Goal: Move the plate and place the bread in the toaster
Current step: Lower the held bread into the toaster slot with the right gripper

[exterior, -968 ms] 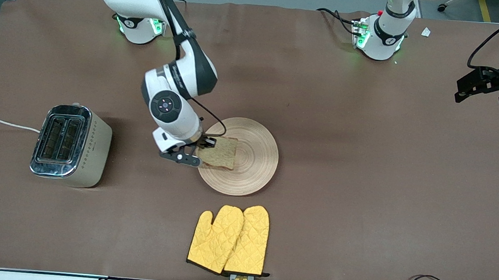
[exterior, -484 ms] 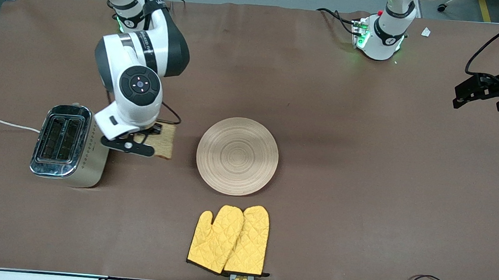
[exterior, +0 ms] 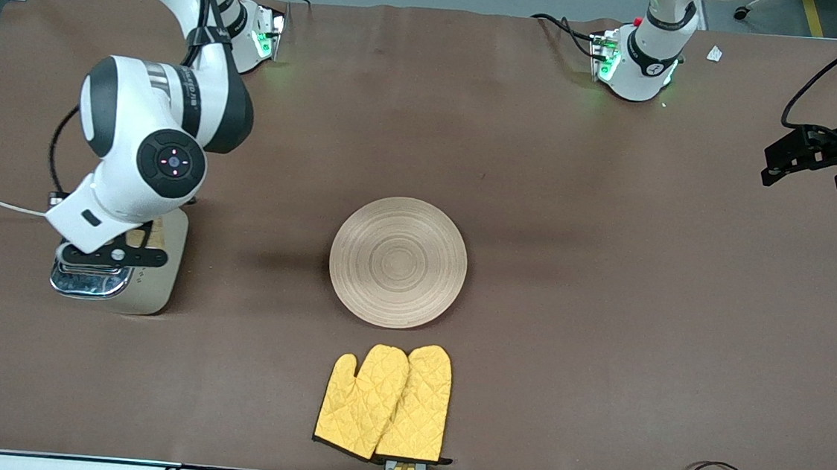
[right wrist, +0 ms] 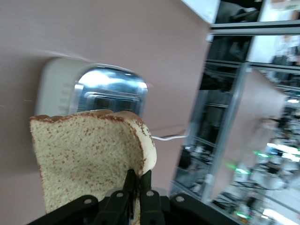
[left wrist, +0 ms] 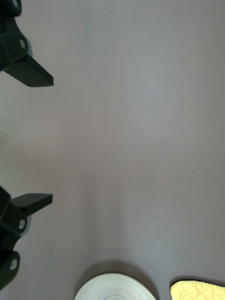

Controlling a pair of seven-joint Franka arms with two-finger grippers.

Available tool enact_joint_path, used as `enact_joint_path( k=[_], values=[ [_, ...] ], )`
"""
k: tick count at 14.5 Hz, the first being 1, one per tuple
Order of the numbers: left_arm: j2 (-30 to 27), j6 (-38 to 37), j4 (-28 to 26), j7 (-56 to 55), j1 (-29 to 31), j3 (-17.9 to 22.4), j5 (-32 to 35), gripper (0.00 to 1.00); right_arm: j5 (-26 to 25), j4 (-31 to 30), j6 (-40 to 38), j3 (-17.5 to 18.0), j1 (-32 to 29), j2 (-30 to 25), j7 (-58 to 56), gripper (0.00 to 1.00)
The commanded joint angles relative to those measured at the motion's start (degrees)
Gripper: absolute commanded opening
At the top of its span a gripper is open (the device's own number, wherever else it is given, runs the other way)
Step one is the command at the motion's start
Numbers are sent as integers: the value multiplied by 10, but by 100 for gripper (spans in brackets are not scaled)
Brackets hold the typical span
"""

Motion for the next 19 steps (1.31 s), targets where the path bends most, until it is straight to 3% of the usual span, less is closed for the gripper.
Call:
enact_joint_path(
  k=[1, 2, 9, 19],
  values=[
    [-9, 3, 1, 9, 0, -2, -6, 100, -78, -48, 4, -4, 5, -12, -6, 0],
    [-10, 2, 1, 9, 0, -2, -6, 100, -106, -66, 9, -4, 5, -12, 1, 0],
    [-11, -1, 0, 8, 4, -14, -6, 100, -144, -156, 71, -9, 6, -37, 77, 0],
    [-2, -9, 0, 4, 0, -15, -7, 100, -144, -182, 77, -5, 14, -32, 212, 1]
  ],
)
